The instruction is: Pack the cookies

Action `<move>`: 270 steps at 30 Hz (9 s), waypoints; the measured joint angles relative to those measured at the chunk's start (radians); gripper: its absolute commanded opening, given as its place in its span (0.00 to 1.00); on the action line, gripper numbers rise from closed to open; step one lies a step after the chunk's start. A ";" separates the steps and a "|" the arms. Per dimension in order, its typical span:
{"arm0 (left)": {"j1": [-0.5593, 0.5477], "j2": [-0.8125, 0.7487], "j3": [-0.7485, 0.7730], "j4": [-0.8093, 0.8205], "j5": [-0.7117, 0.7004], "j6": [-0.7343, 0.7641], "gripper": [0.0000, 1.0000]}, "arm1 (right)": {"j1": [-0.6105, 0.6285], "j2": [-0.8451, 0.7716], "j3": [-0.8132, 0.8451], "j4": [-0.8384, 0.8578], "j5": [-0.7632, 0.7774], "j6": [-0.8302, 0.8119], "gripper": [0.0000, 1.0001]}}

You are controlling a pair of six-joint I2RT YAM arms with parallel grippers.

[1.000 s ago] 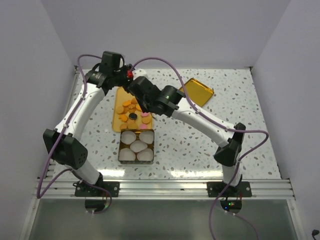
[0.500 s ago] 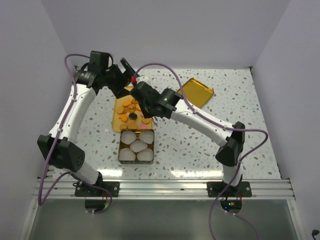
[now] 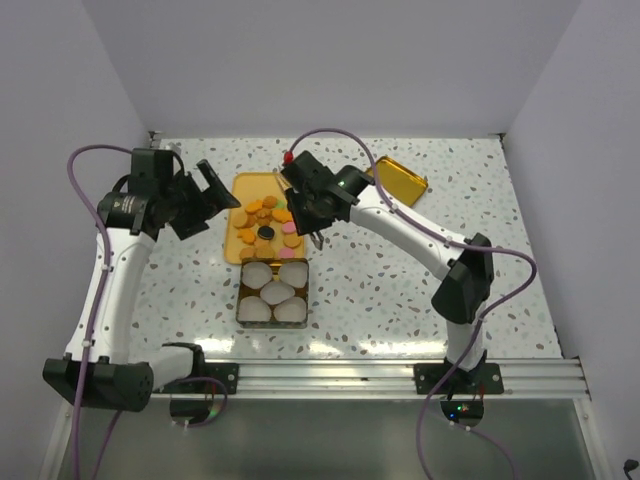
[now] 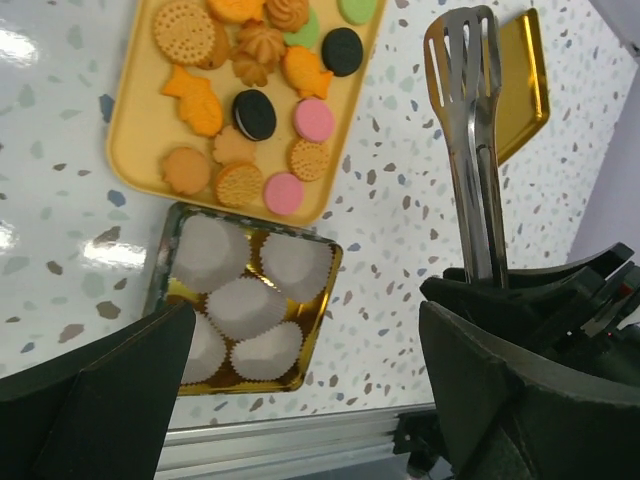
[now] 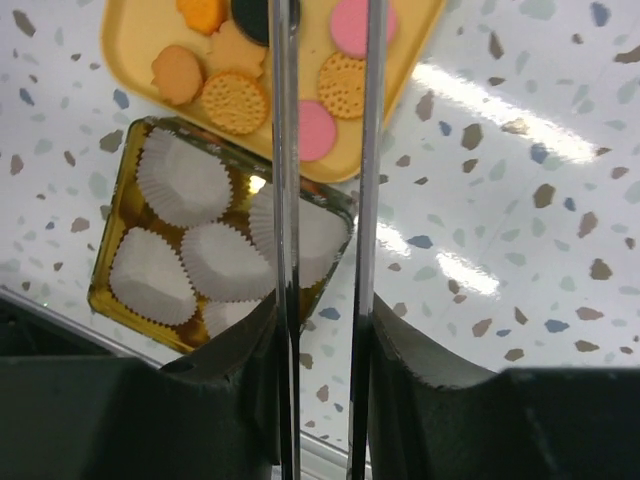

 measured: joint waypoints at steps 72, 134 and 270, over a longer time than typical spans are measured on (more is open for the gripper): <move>0.011 -0.153 -0.170 -0.090 -0.109 0.170 1.00 | 0.013 0.493 0.420 -0.215 -0.152 0.048 0.44; 0.011 -0.171 -0.169 -0.074 -0.192 0.150 1.00 | 0.227 -0.076 -0.185 -0.105 -0.301 0.092 0.27; 0.011 -0.385 -0.298 0.067 -0.154 0.151 1.00 | 0.127 -0.309 -0.515 -0.131 -0.292 0.035 0.38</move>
